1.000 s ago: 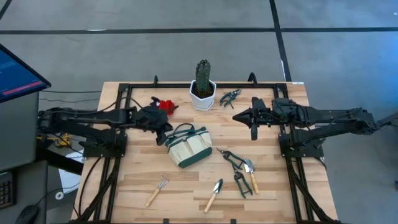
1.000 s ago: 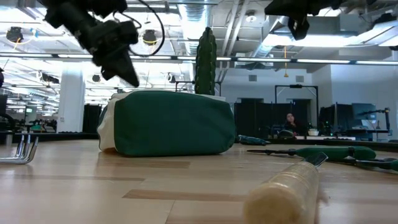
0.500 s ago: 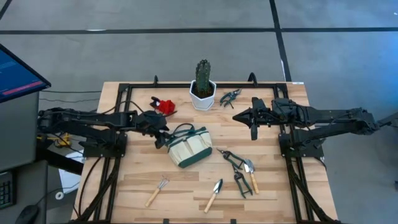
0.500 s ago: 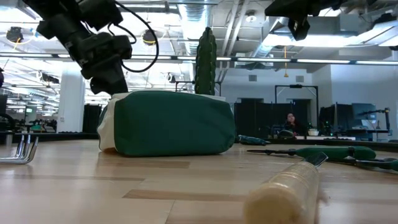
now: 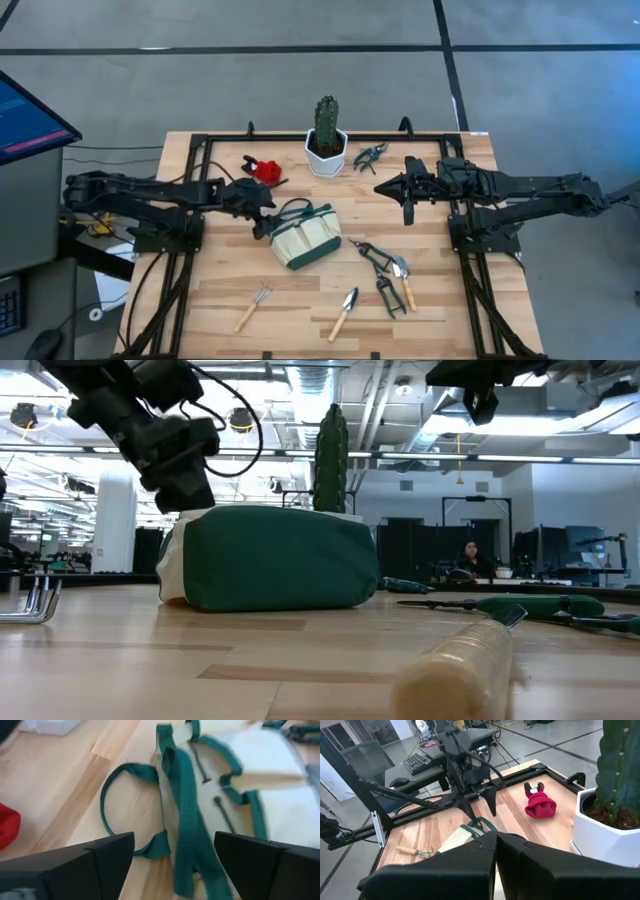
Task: Pick & Place Garden tools in Gardening bag
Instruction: Prepare the gardening bag
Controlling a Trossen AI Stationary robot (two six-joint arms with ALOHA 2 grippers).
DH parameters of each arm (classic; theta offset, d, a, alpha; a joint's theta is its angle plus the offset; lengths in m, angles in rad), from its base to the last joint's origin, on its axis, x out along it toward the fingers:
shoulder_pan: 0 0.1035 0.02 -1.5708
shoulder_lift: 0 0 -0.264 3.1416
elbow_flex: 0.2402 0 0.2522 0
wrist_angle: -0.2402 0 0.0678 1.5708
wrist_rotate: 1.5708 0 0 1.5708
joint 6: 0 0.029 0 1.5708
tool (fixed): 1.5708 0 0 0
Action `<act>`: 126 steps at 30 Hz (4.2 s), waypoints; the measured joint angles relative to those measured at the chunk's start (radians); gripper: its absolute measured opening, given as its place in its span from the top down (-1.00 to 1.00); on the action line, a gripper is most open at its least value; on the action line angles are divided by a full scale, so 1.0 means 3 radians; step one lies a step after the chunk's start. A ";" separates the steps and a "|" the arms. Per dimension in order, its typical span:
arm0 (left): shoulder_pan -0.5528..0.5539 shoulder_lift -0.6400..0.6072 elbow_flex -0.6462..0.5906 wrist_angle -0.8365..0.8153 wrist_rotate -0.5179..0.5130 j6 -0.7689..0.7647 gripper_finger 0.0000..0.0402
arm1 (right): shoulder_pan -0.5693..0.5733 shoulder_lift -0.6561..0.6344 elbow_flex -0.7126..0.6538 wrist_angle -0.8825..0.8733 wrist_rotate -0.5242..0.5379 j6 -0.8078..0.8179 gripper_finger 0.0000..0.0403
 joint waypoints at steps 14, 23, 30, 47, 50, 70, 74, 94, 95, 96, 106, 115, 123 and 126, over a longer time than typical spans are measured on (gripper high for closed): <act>0.0000 0.0552 0.0000 0.0364 -0.0031 -0.0232 -0.30 | 0.0000 0.0000 0.0000 0.0000 0.0001 0.0000 1.00; 0.0004 0.0457 0.0000 0.0390 -0.0032 -0.0284 0.06 | 0.0000 0.0000 0.0000 -0.0001 0.0001 -0.0001 1.00; 0.0004 0.0313 0.0000 0.0387 -0.0032 -0.0287 0.51 | 0.0001 0.0000 0.0000 0.0000 0.0001 -0.0001 1.00; 0.0004 -0.0267 0.0000 0.0372 -0.0034 -0.0286 0.98 | 0.0001 0.0000 0.0000 -0.0001 0.0001 -0.0001 1.00; 0.0004 -0.0393 0.0000 0.0364 -0.0034 -0.0287 0.98 | 0.0001 0.0000 0.0000 -0.0001 0.0001 -0.0001 1.00; 0.0004 -0.1164 0.0681 -0.0680 -0.0207 -0.0383 0.99 | 0.0000 0.0000 0.0000 0.0000 0.0037 -0.0005 1.00; 0.0003 -0.1016 0.0933 -0.0666 -0.0208 -0.0220 0.99 | 0.0000 0.0000 0.0000 0.0000 0.0089 -0.0005 1.00; -0.0454 0.0000 0.0995 -0.0260 0.0066 -0.0452 0.99 | 0.0000 0.0001 0.0000 -0.0030 0.0089 -0.0006 1.00; -0.0477 -0.0001 0.0995 -0.0236 0.0066 -0.0455 0.99 | 0.0000 0.0000 0.0000 -0.0029 0.0089 -0.0006 1.00; -0.0494 -0.0014 0.0995 -0.0227 0.0066 -0.0466 0.99 | 0.0000 0.0001 0.0000 -0.0029 0.0089 -0.0006 1.00; -0.0505 -0.0025 0.0995 -0.0208 0.0052 -0.0554 0.98 | 0.0001 0.0001 0.0000 -0.0043 0.0089 -0.0006 1.00; -0.0505 -0.0025 0.0995 -0.0184 0.0038 -0.0604 0.98 | 0.0000 0.0001 0.0000 -0.0078 0.0089 -0.0006 1.00; -0.0505 -0.0025 0.0993 -0.0135 0.0039 -0.0610 0.82 | 0.0000 0.0000 0.0000 -0.0080 0.0089 -0.0006 1.00; -0.0505 -0.0025 0.0992 -0.0064 0.0039 -0.0608 0.74 | 0.0000 0.0001 0.0000 -0.0092 0.0089 -0.0006 1.00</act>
